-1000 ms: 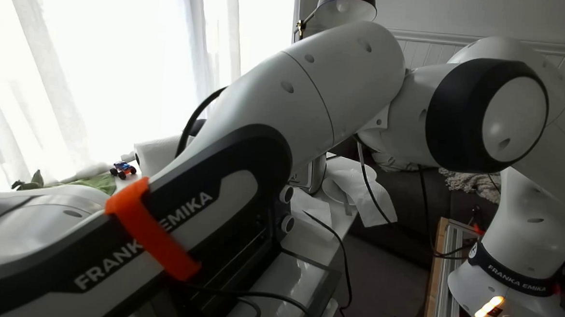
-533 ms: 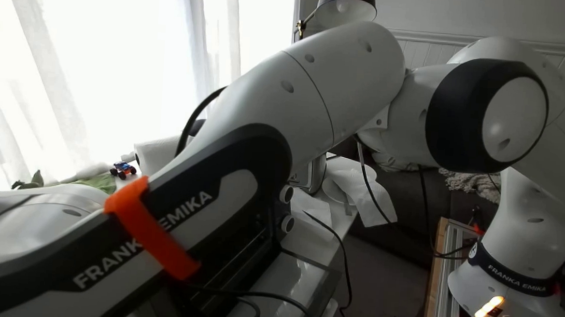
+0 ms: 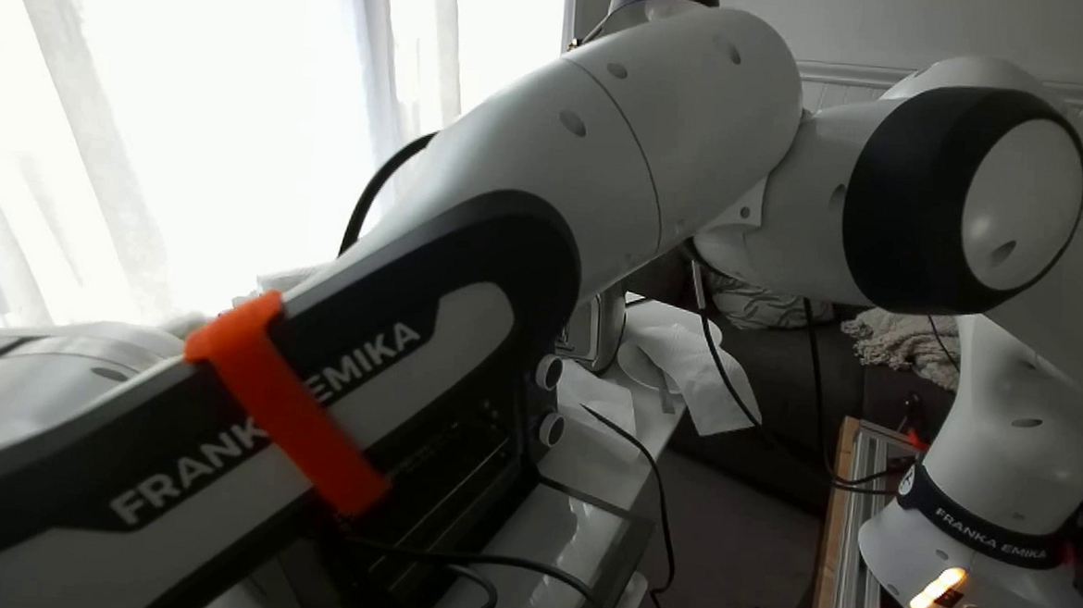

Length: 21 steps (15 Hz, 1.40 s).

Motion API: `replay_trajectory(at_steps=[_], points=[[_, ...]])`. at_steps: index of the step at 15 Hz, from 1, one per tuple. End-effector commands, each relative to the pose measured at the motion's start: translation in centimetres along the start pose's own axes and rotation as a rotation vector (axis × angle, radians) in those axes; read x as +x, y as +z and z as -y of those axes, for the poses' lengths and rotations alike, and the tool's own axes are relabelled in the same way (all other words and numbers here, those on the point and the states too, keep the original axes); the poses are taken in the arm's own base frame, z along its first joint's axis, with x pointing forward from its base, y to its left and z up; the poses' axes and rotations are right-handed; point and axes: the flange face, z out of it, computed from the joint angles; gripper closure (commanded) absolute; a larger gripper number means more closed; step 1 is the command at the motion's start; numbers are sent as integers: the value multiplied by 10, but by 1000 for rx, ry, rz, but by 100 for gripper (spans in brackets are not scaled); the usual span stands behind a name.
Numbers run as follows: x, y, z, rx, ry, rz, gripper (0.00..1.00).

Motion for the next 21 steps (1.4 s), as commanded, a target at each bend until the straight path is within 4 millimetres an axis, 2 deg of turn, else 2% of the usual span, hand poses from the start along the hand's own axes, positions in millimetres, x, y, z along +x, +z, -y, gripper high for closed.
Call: replay_trajectory(at_steps=[1,5,9,16,21], points=[[1,-26,14,-44,-8,24,100],[-3,-52,18,-93,-2,29,100],[-5,-82,34,-130,17,48,100],[-10,-130,75,-197,87,71,100],[-15,-145,111,-220,193,93,100]])
